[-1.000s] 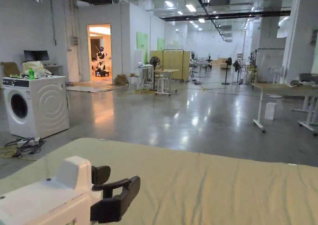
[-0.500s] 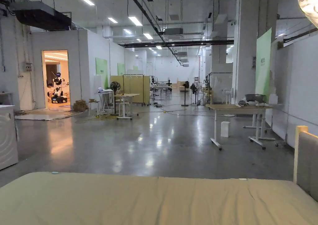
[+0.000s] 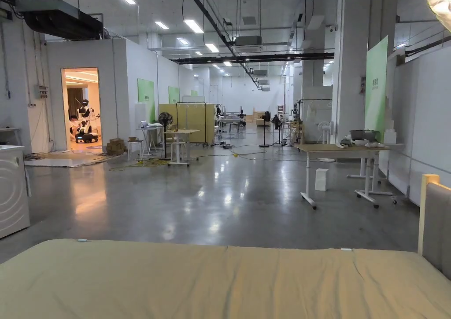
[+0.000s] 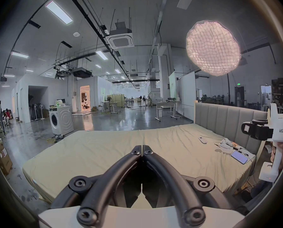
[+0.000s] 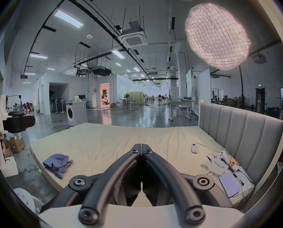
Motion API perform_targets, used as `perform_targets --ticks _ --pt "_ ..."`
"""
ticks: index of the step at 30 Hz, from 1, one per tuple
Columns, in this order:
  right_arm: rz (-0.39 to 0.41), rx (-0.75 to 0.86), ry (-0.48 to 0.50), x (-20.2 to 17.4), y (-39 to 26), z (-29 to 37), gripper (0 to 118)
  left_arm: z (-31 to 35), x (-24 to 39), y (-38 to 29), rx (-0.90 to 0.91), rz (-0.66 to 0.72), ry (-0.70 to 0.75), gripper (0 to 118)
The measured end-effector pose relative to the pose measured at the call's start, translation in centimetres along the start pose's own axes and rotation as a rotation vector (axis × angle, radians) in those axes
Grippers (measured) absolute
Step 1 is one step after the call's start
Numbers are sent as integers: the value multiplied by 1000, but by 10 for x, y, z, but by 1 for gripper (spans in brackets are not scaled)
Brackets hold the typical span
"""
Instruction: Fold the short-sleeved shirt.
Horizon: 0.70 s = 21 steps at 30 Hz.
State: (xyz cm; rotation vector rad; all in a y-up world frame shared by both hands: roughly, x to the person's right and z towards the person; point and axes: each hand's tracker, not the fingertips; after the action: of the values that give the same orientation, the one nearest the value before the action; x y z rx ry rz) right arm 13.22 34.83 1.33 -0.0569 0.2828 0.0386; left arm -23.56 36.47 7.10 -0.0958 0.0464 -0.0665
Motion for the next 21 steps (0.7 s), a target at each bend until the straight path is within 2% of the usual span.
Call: perform_targets --ticks 1,8,9,12,14,15,16,19,21 --pt "-28 -21 15 0 -1 -1 0 -1 0 0 2 1 3 0" --pt "-24 -7 10 -2 -3 -3 2 -3 0 0 3 12 6 0" --pt "-28 -10 14 -1 -3 -4 8 -3 -1 0 8 14 9 2" --pt "-27 -16 24 0 -4 -4 38 -3 -3 0 17 47 1 12" --pt "-12 -13 8 -2 -4 -5 63 -4 -3 0 18 59 3 29" --pt "-9 -11 5 -2 -4 -4 72 -4 -3 1 18 57 5 42" --pt "-8 -10 6 -1 -4 -4 79 -5 -3 1 15 52 9 64" --pt "-16 -5 2 -1 -4 -5 81 -6 -2 0 23 35 2 97" --pt "-23 -6 -4 0 -4 -6 88 -7 -1 1 26 36 -1 113"
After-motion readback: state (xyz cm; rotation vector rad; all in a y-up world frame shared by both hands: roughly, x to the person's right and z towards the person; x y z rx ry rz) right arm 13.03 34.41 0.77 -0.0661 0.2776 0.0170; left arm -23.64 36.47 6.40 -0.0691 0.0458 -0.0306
